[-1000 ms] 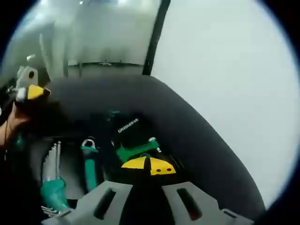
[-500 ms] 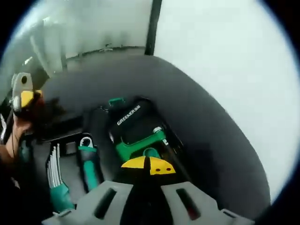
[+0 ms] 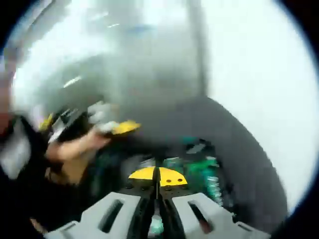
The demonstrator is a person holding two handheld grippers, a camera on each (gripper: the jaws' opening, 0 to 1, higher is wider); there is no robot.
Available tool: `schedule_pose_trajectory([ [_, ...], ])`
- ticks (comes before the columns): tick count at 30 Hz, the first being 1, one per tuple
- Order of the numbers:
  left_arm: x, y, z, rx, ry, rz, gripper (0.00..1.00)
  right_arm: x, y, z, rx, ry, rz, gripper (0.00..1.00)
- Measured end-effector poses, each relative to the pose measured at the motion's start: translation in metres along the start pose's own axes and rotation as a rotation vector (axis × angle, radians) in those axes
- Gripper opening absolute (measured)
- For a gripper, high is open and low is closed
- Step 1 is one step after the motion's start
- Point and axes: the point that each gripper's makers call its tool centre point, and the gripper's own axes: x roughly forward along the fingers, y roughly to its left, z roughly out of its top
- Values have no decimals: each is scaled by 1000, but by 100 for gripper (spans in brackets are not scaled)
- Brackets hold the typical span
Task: Pick up the tools and put them into their designated positions in the toolbox.
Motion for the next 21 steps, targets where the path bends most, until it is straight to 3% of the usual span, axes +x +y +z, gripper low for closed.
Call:
schedule_pose_trajectory([
  [2, 0, 1, 4, -10, -10, -6, 10, 10, 28, -30, -164, 190, 47, 6],
  [3, 1, 3, 7, -12, -14, -8, 10, 15, 34, -50, -257, 316, 66, 6],
  [6, 1, 4, 7, -9, -14, -3, 10, 27, 34, -71, -351, 444, 61, 5],
  [7, 0, 2, 5, -6, -15, -2, 10, 32, 29, -71, -384, 452, 36, 5],
  [13, 3, 12, 9, -16, -9, 11, 10, 42, 13, -68, -395, 464, 24, 1],
  [20, 0, 5, 3, -1, 3, 1, 10, 51, 8, -86, -387, 548, 62, 1],
  [21, 0, 5, 3, -2, 4, -2, 10, 50, 9, -86, -398, 565, 112, 1],
])
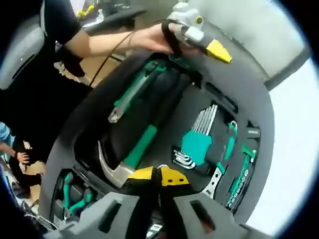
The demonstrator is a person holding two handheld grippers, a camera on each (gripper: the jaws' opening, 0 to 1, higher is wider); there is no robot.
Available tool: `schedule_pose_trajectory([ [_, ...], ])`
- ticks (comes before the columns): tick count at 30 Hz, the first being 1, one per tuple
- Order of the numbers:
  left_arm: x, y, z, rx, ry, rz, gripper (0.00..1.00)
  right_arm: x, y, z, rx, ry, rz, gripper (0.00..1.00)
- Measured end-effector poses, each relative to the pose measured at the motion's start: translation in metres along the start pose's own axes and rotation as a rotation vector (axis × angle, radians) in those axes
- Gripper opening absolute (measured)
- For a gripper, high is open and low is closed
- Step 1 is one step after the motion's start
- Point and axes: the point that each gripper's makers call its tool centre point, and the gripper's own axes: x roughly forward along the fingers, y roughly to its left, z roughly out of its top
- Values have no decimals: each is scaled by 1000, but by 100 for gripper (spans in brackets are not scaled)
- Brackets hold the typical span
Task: Pick up the tools and put them into their designated positions in the toolbox.
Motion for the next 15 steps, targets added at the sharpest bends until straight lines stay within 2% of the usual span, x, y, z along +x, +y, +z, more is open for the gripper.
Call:
schedule_pose_trajectory([
  [2, 0, 0, -1, -2, 2, -1, 10, -4, -9, -3, -6, 25, -20, 0],
  [4, 0, -1, -1, -1, 2, -1, 10, -17, -31, 0, 46, 7, -49, 1],
  [6, 0, -2, -2, -4, 2, -6, 10, -32, -69, 10, 81, -66, -111, 1],
  [7, 0, -3, -2, -6, 1, -5, 10, -37, -94, 9, 124, -78, -146, 1],
  [8, 0, -3, -3, -7, 2, -4, 10, -37, -109, 6, 151, -75, -154, 1],
  [10, 0, -2, -4, -11, 5, -2, 10, -31, -141, -3, 164, -55, -173, 1],
  [12, 0, -3, -5, -11, 7, -3, 10, -18, -160, -17, 176, -22, -161, 0],
  [15, 1, -3, -5, -8, 11, -3, 10, 1, -178, -32, 184, 16, -156, 0],
])
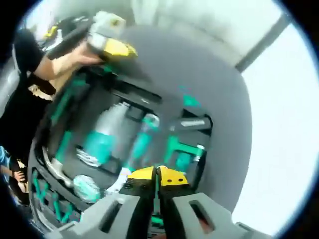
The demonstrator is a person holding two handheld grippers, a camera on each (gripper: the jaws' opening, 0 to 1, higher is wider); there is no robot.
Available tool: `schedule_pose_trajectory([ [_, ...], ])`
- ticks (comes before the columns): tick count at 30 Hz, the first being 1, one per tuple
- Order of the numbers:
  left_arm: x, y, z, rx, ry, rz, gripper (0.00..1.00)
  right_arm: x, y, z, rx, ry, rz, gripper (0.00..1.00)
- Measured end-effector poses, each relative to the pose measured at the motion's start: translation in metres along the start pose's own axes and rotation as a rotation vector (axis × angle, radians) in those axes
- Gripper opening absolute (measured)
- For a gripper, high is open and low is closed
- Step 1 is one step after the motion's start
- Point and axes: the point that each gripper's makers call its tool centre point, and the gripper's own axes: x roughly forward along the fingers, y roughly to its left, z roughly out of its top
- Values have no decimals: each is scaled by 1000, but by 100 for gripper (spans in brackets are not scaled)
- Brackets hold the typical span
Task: Pick up the tools and put them into their designated positions in the toolbox.
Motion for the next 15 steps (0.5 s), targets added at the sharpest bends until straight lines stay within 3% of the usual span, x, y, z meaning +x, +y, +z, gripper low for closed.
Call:
schedule_pose_trajectory([
  [7, -1, 8, 6, -5, -12, 22, 10, 24, -6, -8, 42, 58, 55, 0],
  [10, 1, 8, 5, -17, -7, 24, 10, 23, -8, -5, 114, 68, 85, 0],
  [15, 3, 9, 2, -6, 12, 30, 10, 25, -9, -13, 121, 104, 127, 0],
])
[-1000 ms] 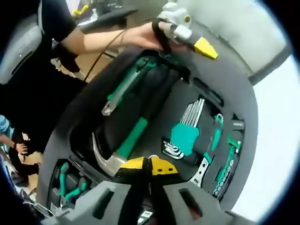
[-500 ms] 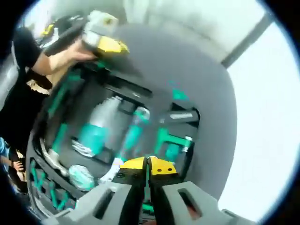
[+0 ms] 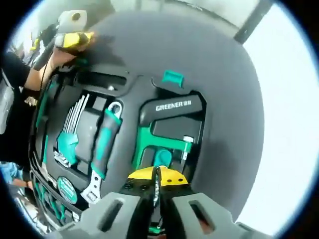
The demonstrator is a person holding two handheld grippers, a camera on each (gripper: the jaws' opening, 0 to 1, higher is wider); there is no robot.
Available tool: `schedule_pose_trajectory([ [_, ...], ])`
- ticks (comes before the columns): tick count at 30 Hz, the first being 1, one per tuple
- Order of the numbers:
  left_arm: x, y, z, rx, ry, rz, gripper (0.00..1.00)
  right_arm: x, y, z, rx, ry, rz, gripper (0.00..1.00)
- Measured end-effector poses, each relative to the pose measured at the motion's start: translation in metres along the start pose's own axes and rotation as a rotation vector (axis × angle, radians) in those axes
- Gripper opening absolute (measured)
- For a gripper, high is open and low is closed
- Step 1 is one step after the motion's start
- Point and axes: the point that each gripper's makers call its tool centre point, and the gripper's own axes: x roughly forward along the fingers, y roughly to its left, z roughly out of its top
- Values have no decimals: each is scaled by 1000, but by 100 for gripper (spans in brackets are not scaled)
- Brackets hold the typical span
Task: Pick up the tools and put them into their designated positions in the toolbox.
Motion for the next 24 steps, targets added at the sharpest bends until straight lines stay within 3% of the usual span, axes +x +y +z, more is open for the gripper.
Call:
schedule_pose_trajectory([
  [8, 0, 1, -1, 1, 2, 4, 10, 6, 2, 2, 27, 21, 87, 0],
  [9, 0, 2, -1, 2, 4, 5, 10, 6, 2, 2, -12, 25, 73, 0],
  [14, 1, 1, -4, 12, 15, 5, 10, 7, 3, 2, -33, 22, 24, 0],
  [20, 2, 2, -6, 20, 26, 12, 10, 9, 0, 3, -65, 78, -137, 0],
  [21, 2, 2, -7, 23, 28, 13, 10, 8, -1, 2, -25, 86, -174, 1],
  [22, 2, 1, -8, 26, 30, 13, 10, 8, -1, 4, -9, 78, -203, 2],
  [23, 1, 1, -7, 34, 31, 13, 10, 5, -2, 6, -47, 47, -243, 5],
  [24, 1, 1, -7, 39, 29, 13, 10, -7, 0, 5, -91, 3, -255, 13],
])
